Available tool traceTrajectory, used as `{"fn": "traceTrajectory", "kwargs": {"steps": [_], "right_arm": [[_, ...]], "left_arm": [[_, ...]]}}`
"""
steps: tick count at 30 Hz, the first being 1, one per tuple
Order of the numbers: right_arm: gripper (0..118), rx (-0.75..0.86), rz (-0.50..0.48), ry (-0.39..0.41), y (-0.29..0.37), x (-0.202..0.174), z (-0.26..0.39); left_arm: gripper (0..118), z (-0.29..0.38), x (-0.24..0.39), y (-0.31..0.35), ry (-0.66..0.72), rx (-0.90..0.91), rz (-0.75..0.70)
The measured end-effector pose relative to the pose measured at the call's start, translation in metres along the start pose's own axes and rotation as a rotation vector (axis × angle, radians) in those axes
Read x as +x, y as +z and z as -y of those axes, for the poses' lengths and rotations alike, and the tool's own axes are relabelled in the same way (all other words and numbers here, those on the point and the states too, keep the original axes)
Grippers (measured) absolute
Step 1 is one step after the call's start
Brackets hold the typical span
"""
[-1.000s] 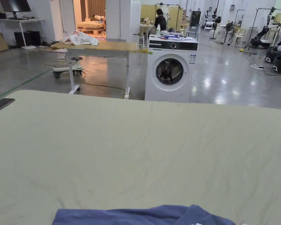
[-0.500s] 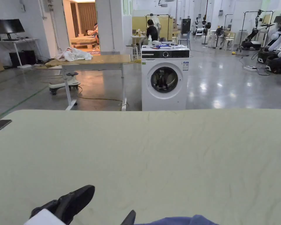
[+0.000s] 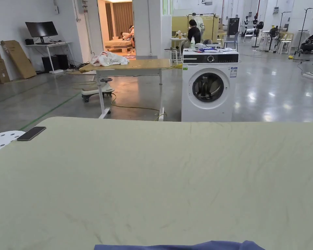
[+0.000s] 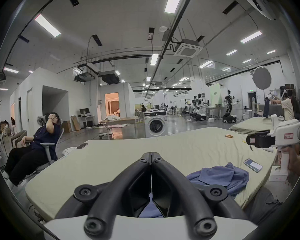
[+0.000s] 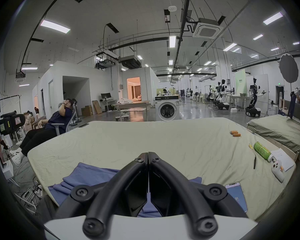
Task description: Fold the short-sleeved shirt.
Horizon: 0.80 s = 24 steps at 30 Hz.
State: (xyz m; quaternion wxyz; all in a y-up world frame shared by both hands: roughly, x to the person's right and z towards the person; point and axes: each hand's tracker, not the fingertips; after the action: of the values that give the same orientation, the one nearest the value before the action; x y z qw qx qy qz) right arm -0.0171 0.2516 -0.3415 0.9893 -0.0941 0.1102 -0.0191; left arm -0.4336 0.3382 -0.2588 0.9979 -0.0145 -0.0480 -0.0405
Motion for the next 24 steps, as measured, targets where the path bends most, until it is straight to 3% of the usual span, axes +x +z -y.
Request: {"fn": "traceTrajectory", "kwargs": {"steps": [12, 17, 21, 24], "right_arm": [[0, -0.013, 0.013, -0.011, 0.005, 0.001, 0.002], [0, -0.013, 0.004, 0.005, 0.008, 0.002, 0.006], [0, -0.017, 0.012, 0.014, 0.01, 0.003, 0.01], [0, -0.025, 0.014, -0.024, 0.012, 0.008, 0.013]], "left_arm": [[0, 0.015, -0.019, -0.005, 0.041, -0.038, -0.051], [1, 0.043, -0.029, -0.051, 0.022, -0.208, -0.019], [22, 0.083, -0.053, -0.115, 0.109, -0.309, 0.053], [69, 0.11, -0.071, -0.176, 0.198, -0.433, 0.054]]}}
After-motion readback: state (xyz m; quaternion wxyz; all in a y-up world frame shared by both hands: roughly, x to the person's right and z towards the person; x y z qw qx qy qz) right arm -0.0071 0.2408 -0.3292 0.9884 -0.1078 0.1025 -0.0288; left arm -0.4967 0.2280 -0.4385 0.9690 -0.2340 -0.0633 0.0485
